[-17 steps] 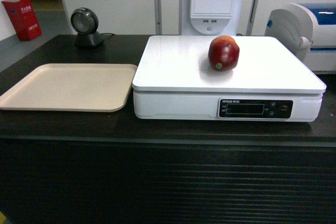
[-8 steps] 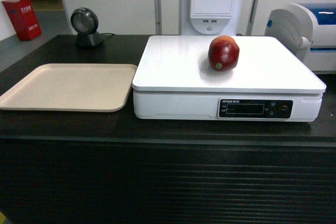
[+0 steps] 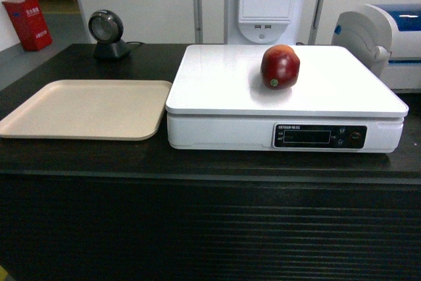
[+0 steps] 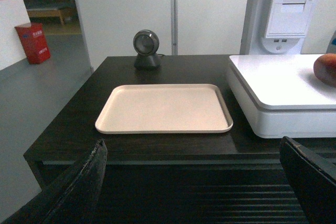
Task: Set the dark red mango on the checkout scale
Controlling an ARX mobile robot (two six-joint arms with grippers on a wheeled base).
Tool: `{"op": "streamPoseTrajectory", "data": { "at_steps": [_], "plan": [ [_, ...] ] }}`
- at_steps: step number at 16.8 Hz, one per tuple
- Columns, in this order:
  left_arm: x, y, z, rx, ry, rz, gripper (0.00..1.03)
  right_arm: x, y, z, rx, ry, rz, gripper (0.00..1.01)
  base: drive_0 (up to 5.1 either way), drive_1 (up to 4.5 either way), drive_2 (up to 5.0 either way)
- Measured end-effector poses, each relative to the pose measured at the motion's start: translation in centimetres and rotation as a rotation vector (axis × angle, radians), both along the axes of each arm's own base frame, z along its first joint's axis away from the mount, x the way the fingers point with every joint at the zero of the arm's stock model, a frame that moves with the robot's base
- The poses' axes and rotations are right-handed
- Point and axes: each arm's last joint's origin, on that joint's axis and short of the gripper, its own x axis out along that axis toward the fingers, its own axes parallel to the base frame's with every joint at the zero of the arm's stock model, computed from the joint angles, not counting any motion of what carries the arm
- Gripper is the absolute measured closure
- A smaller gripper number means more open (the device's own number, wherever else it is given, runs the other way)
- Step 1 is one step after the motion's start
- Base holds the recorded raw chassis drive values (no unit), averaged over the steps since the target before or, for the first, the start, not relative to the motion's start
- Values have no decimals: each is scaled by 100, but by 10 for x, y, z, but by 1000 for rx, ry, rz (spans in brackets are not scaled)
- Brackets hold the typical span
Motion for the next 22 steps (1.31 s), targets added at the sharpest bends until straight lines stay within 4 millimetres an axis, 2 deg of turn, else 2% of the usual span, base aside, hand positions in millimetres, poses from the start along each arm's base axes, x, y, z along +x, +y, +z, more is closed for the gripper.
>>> {"op": "streamPoseTrajectory", "data": {
  "at_steps": [22],
  "plan": [
    [0,0,0,0,-1,1,5,0,0,0,0,0,0,3,0,0,0]
  ]
}}
